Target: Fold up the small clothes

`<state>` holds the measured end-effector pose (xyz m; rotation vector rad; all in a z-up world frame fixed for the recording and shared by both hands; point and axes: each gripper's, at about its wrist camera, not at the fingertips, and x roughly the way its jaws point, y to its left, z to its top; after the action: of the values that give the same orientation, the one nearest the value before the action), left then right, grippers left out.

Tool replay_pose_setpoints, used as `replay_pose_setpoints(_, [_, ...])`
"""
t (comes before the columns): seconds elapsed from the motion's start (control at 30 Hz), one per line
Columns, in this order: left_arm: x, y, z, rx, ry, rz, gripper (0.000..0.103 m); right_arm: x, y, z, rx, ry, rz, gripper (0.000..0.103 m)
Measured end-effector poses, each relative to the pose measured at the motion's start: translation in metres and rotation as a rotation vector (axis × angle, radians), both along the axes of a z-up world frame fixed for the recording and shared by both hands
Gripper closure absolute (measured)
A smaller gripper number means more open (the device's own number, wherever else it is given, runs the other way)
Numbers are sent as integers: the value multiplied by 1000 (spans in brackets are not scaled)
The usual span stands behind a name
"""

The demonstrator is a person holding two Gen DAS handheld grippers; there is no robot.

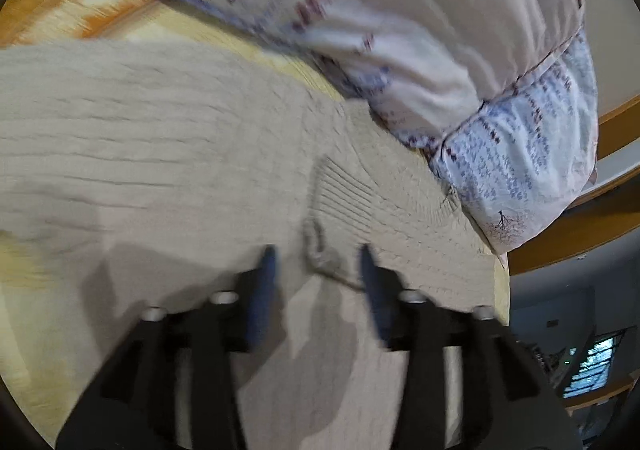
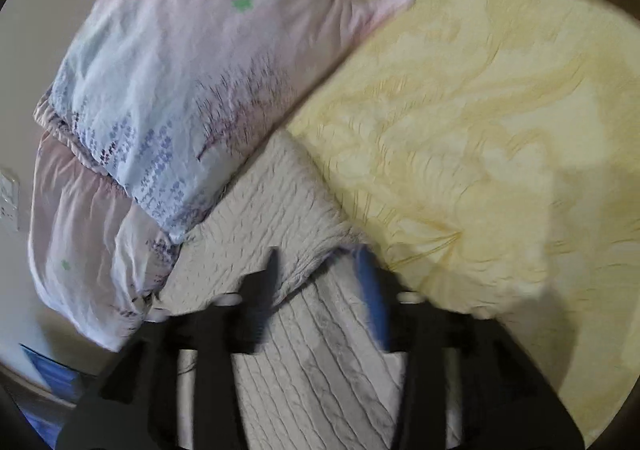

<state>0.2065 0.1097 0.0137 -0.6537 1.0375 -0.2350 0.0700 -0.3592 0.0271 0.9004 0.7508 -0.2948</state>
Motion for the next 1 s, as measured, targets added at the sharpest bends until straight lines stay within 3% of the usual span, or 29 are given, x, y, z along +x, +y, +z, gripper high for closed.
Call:
replay_pose_setpoints(0.1, [-29,43,15,3,-44,52,40,-7,10,21,-121,-39,3,42])
replay_pose_setpoints(0.13, [-36,55,17,11,-48,75,39,-6,16,26,-139,-54,30,36])
replay_pose_setpoints(0.33, [-82,168,19,47,-19,342,39,13,45,25,-134,-67,189,33])
replay_pose_setpoints(0.47, [-103,228,4,-6,32,499,41,20,66,21,-121,-50,270,33])
replay_pose_setpoints(0.77, [-108,277,-10,-111,25,669,45,19,82,24,-137,-44,327,33])
replay_pose_setpoints(1.0, [-106,308,-17,-173,6,765,62,20,85,23,-138,-41,344,33])
